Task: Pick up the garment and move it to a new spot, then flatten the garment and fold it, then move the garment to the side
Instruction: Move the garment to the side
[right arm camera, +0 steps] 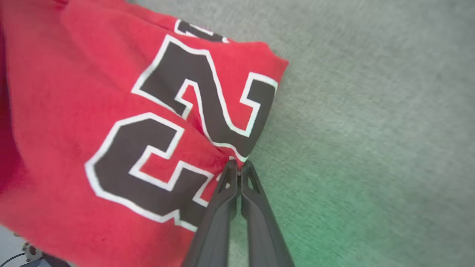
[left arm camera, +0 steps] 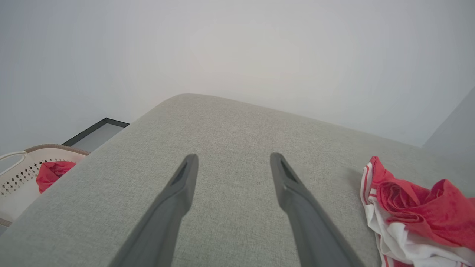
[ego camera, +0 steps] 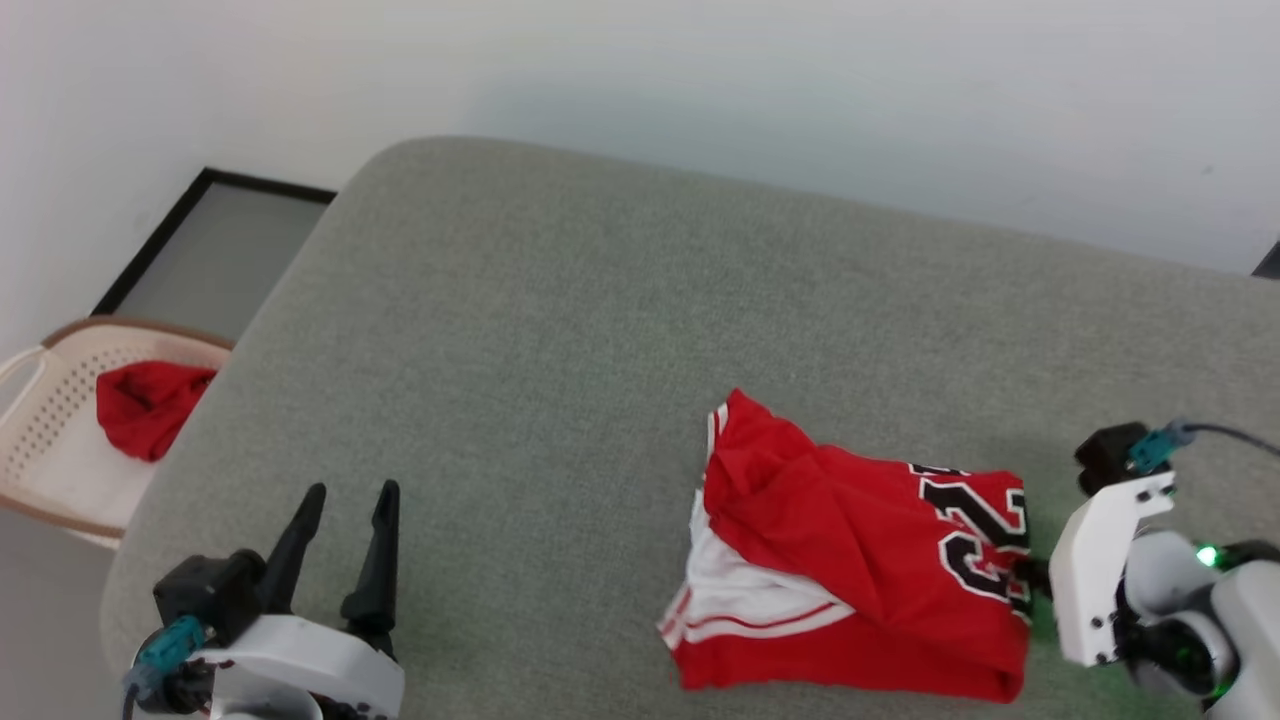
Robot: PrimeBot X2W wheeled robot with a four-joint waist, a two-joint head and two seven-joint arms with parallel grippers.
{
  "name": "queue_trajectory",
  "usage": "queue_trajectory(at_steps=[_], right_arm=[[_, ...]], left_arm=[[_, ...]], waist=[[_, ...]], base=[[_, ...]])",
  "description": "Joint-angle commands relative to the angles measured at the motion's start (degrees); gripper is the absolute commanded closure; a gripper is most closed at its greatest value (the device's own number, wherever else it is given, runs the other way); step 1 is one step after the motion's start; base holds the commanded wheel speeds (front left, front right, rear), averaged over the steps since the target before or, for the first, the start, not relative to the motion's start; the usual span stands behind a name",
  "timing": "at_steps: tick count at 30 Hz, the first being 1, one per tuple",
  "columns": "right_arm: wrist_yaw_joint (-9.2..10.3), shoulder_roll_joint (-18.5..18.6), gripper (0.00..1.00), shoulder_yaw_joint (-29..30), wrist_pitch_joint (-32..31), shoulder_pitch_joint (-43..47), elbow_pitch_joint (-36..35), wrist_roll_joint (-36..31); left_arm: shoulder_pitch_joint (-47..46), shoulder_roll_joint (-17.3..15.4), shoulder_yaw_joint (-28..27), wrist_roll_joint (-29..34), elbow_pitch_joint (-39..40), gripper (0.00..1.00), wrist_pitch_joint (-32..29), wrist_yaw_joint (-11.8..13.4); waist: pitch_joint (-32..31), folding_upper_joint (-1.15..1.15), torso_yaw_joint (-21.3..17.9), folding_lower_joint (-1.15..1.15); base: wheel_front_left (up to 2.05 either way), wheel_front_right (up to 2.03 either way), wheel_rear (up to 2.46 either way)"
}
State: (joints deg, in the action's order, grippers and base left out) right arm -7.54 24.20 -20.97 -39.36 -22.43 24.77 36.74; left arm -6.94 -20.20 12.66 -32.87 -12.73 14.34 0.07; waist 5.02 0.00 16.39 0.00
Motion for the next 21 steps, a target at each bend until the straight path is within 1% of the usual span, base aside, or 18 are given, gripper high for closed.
queue_trajectory(at_steps=[1, 5, 11, 21], right_arm=[[0.12, 0.9, 1.00, -0.1, 0.0, -1.1, 0.0, 0.0], [0.12, 3.1, 1.00, -1.1, 0.0, -2.8, -0.6, -0.2], [0.11, 7.8, 1.00, -2.5, 0.4, -6.2, -1.8, -0.7], [0.11, 17.8, 1.00, -4.0, 1.5, -14.6, -3.2, -3.4]], left_arm=[[0.7, -0.3, 0.0, -0.3, -0.1, 0.00, -0.1, 0.2], [1.2, -0.6, 0.4, -0.2, 0.2, 0.00, -0.6, 0.3], [1.8, -0.7, 1.1, -0.1, 1.0, 0.00, -1.2, 0.4], [0.4, -0.2, 2.0, 0.7, 2.4, 0.00, -0.7, 0.4]], waist=[[-1.5, 0.00, -0.7, 0.00], [-3.5, 0.00, -1.5, 0.00], [-5.1, 0.00, -2.8, 0.00], [-2.9, 0.00, -5.9, 0.00]], base=[[0.00, 0.00, 0.00], [0.00, 0.00, 0.00], [0.00, 0.00, 0.00], [0.00, 0.00, 0.00]])
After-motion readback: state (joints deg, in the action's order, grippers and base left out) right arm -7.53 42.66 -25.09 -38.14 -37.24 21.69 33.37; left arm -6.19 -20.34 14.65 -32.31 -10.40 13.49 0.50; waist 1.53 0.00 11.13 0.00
